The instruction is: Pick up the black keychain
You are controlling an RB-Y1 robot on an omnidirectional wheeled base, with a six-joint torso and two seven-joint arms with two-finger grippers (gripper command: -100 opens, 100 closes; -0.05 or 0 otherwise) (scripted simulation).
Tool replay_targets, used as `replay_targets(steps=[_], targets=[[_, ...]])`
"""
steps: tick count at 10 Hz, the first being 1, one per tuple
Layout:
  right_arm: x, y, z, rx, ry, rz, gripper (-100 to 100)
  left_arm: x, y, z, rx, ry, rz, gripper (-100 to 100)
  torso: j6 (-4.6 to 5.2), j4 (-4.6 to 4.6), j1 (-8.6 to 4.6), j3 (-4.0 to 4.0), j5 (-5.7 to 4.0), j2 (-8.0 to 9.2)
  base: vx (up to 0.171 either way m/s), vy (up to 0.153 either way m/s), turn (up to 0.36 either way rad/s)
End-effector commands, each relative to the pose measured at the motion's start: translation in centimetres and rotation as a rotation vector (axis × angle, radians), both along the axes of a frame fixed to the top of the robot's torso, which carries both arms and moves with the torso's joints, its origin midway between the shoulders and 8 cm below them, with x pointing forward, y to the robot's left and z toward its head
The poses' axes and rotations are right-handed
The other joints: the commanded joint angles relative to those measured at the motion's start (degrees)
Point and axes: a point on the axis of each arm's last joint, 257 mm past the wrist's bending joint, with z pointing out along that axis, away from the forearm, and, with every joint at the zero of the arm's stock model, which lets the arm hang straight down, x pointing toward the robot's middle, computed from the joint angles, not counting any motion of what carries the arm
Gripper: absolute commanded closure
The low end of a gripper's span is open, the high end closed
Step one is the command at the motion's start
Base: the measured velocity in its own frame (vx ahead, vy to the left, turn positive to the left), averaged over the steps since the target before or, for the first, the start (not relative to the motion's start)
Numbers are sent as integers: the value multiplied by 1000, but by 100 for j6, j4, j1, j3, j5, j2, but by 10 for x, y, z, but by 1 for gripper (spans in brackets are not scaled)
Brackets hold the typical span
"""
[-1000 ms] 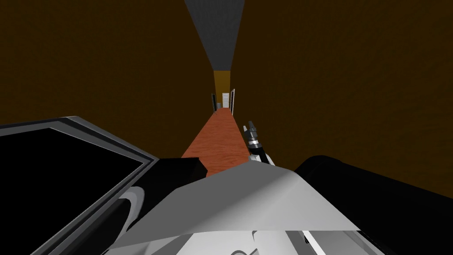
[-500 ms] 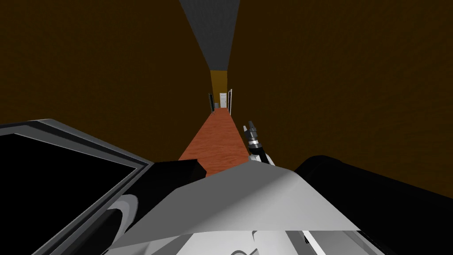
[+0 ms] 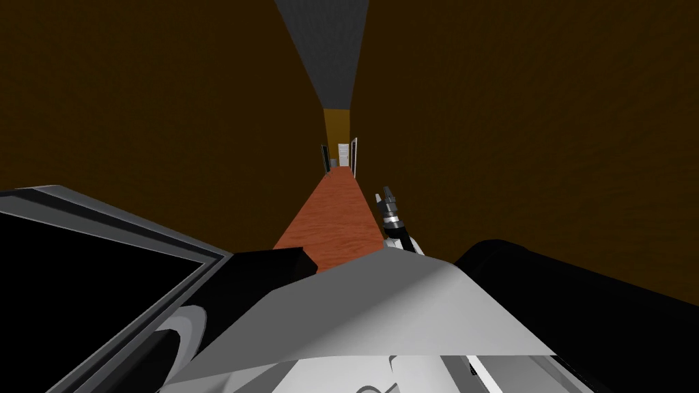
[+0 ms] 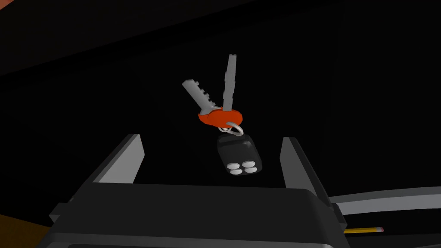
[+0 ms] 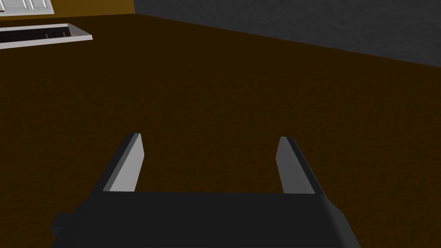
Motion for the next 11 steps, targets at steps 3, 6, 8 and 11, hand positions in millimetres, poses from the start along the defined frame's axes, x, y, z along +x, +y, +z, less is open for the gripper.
replay_targets(steps=[3, 6, 8, 11], targets=[[0, 0, 0, 0, 0, 0, 0, -11, 8, -8, -6, 2, 5, -100, 1, 0, 2, 1, 1, 0, 23, -19, -18], [0, 0, 0, 0, 0, 0, 0, -26, 24, -12, 2, 0, 17, -100, 0, 1, 1, 1, 0, 2, 26, -25, -25], [0, 0, 0, 0, 0, 0, 0, -34, 31, -13, 8, 4, 25, -100, 0, 0, -1, 0, -1, -1, 29, -24, -18], [0, 0, 0, 0, 0, 0, 0, -39, 37, -12, 15, 4, 31, -100, 0, 1, 5, 2, 1, 4, 16, -11, -9]])
